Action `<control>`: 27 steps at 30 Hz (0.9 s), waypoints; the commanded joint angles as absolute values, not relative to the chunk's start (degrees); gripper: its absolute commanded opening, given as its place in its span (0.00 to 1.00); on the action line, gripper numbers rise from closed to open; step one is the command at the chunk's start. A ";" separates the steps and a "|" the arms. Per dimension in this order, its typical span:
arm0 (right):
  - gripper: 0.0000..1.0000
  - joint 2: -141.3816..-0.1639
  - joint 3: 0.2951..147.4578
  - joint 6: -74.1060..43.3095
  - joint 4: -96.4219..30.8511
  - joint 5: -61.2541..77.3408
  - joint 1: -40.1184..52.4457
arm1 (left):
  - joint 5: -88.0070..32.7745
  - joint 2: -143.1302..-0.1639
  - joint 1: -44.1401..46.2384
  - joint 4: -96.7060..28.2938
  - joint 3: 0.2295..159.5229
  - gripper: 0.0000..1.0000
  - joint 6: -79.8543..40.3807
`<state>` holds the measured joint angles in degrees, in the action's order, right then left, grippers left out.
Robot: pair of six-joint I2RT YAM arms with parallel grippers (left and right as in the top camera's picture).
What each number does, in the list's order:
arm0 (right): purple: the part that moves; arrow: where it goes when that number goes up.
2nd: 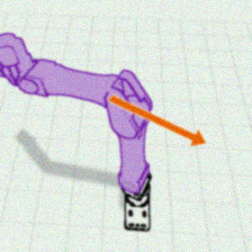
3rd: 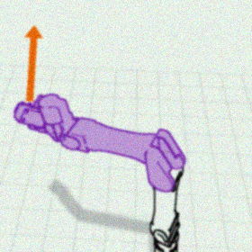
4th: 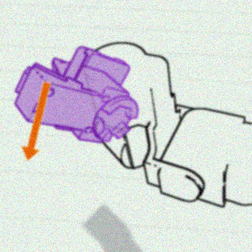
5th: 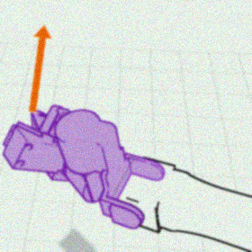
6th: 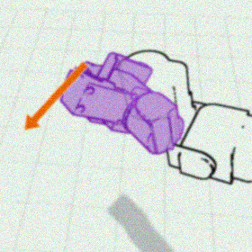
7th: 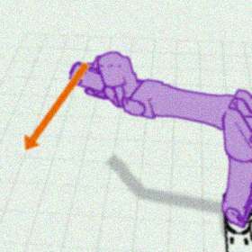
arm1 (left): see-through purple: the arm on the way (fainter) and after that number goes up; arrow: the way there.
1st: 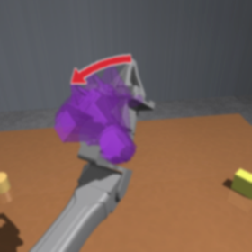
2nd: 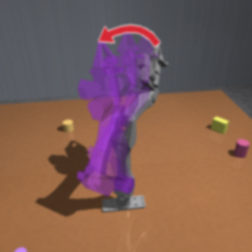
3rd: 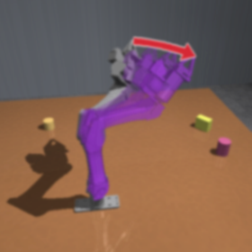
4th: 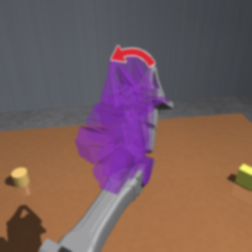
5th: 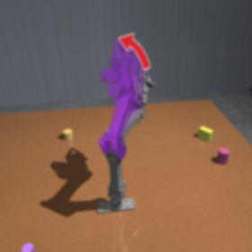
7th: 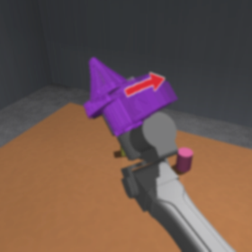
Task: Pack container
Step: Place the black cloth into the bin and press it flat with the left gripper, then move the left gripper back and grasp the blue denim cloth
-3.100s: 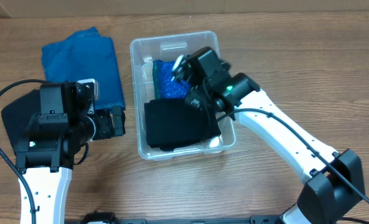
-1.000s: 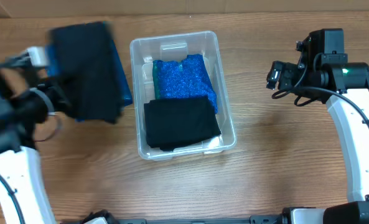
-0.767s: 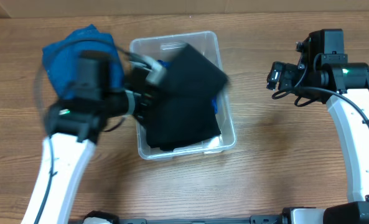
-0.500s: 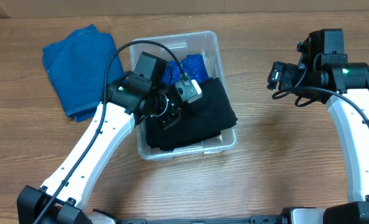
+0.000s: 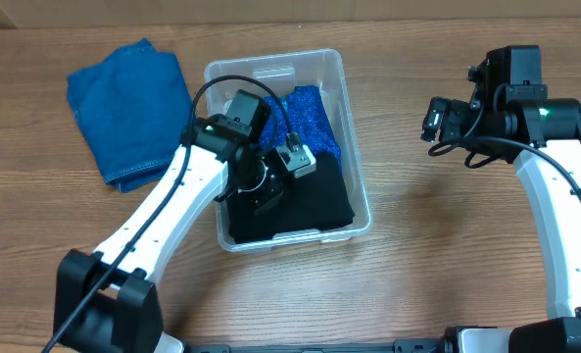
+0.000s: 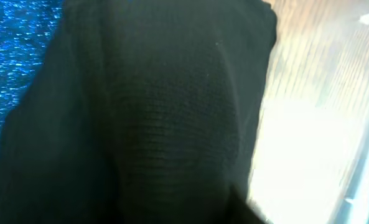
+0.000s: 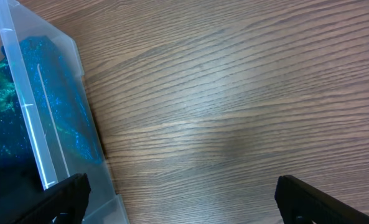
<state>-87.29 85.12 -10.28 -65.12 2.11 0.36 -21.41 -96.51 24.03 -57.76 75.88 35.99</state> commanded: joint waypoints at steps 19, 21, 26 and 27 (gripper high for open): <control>1.00 -86.98 85.52 -10.50 -64.99 1.56 0.30 | -10.13 -90.89 28.67 -60.40 76.58 0.04 1.89; 1.00 -86.98 85.52 -10.50 -64.99 1.56 0.30 | -8.75 -93.69 28.10 -49.39 68.31 0.05 0.58; 1.00 -86.98 85.52 -10.48 -65.58 1.58 0.30 | -8.60 -110.19 23.55 -43.94 68.10 0.04 -1.48; 1.00 -86.98 85.52 -10.48 -65.73 1.56 0.30 | -8.38 -110.59 23.62 -43.92 68.10 0.04 -0.99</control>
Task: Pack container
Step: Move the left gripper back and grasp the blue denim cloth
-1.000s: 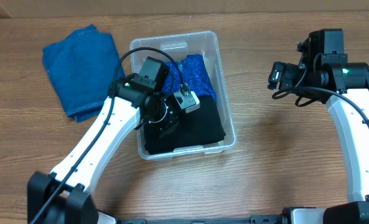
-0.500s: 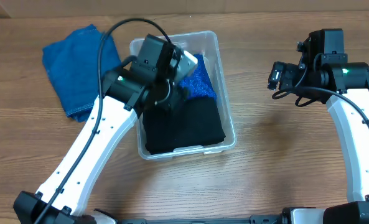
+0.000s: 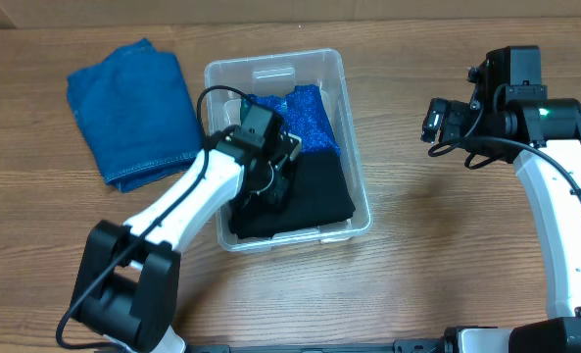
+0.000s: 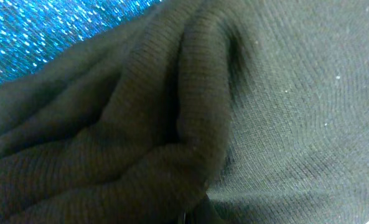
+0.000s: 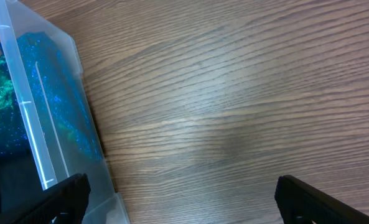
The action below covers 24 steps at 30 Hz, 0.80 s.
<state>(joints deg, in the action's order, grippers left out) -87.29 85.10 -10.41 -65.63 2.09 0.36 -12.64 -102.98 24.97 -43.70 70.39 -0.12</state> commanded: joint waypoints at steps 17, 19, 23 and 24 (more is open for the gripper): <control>1.00 -86.98 85.52 -10.50 -65.65 1.56 0.30 | 0.56 -76.36 2.94 -59.02 81.21 1.00 -7.97; 1.00 -86.98 85.52 -10.50 -65.65 1.56 0.30 | -1.93 -79.88 -6.07 -56.66 81.21 1.00 -7.73; 1.00 -86.98 85.52 -10.48 -65.69 1.56 0.30 | -11.25 -92.68 -21.78 -47.44 81.21 1.00 -7.53; 1.00 -86.98 85.52 -10.48 -65.69 1.56 0.30 | -15.00 -96.40 -24.99 -44.36 81.23 1.00 -6.52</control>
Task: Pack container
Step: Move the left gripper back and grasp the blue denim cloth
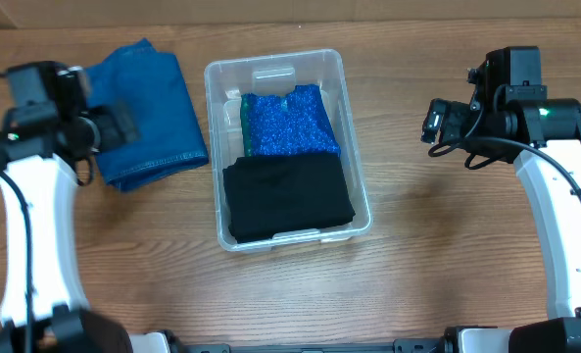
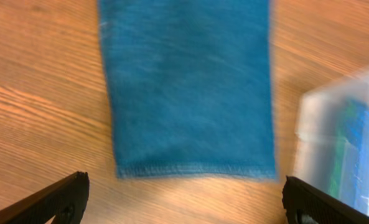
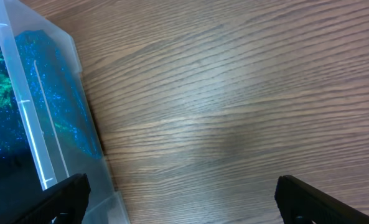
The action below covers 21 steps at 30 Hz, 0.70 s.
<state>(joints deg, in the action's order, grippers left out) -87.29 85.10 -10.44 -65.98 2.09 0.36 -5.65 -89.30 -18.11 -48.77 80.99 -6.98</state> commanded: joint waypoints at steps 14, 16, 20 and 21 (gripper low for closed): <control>1.00 -86.98 85.49 -10.07 -65.78 1.56 0.30 | -41.45 -130.06 -32.42 -16.36 81.23 1.00 -11.99; 1.00 -86.98 85.52 -10.07 -66.13 1.56 0.30 | -48.90 -130.34 -31.53 -15.53 81.30 0.60 -11.79; 1.00 -86.98 85.52 -10.04 -66.43 1.56 0.30 | -58.54 -127.68 -29.87 -17.02 81.87 0.04 -12.47; 1.00 -86.98 85.52 -10.04 -66.61 1.58 0.30 | -58.33 -125.80 -29.80 -18.44 81.87 0.04 -11.88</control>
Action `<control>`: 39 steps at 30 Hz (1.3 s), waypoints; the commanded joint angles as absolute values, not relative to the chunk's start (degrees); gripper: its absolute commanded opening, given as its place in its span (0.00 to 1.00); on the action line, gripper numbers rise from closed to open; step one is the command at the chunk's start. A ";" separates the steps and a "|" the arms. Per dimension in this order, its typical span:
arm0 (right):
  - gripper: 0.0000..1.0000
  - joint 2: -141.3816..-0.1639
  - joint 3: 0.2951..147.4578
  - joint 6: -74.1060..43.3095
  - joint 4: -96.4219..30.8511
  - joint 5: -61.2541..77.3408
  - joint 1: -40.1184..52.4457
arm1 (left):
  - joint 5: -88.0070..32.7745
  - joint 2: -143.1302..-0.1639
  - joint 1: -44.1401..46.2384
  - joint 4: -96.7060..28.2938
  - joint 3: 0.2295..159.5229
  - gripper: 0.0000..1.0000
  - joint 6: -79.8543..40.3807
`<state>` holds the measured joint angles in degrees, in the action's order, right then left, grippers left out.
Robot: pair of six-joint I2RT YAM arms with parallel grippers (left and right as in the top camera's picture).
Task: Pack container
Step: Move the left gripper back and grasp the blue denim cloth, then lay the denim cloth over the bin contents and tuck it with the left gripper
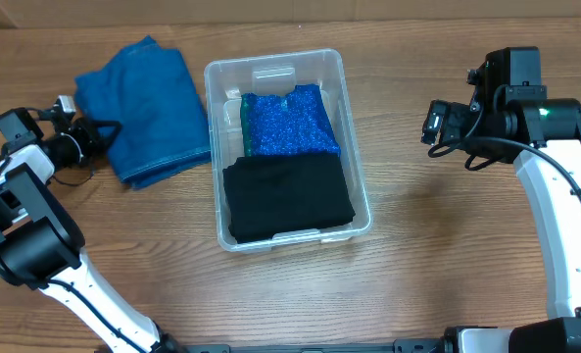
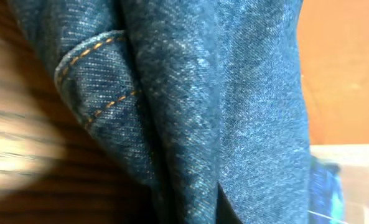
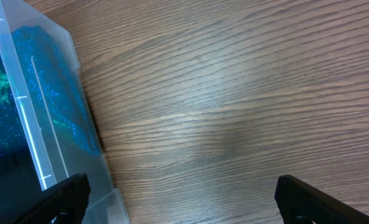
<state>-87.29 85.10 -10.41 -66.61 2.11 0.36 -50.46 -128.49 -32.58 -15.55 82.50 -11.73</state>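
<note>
A clear plastic container (image 1: 357,167) stands mid-table, holding a sparkly blue garment (image 1: 288,123) at its far end and a black garment (image 1: 288,199) at its near end. A folded denim cloth (image 1: 153,98) lies on the table to its left. My left gripper (image 1: 102,132) is at the cloth's left edge; in the left wrist view the left gripper (image 2: 193,208) has its fingers drawn close on a fold of the denim cloth (image 2: 234,106). My right gripper (image 3: 183,202) hangs open over bare wood, right of the container (image 3: 41,143).
A wooden table (image 1: 447,255) bears everything. The right arm (image 1: 555,206) stands along the right side, and the left arm's base is at the table's left edge. Cables run from both wrists.
My left gripper was open above the denim cloth; now it is low at the cloth's left edge with its fingers closed on a fold. The cloth's outline has shifted slightly. The right arm is unchanged.
My left gripper was down in the container on the black garment, and still pressed into it at the following moment. Then it was out of the container, open over the denim cloth, with both garments lying flat inside. Now it grips the denim's edge.
</note>
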 commanded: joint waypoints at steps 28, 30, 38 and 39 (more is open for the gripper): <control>1.00 -86.98 85.52 -10.52 -67.85 1.61 0.25 | -16.38 -85.69 24.43 -24.29 81.73 0.04 -21.93; 1.00 -86.98 85.52 -10.50 -67.83 1.61 0.25 | -16.43 -85.97 24.40 -22.85 81.73 0.04 -22.87; 1.00 -86.98 85.52 -10.50 -67.81 1.61 0.25 | -10.55 -86.98 24.40 -31.73 81.73 0.07 -25.04; 1.00 -86.98 85.52 -10.50 -67.81 1.61 0.25 | -7.35 -87.64 24.32 -34.92 81.71 0.04 -23.64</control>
<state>-87.29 85.08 -10.46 -68.14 2.11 0.36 -13.82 -88.18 24.36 -31.62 79.85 -24.80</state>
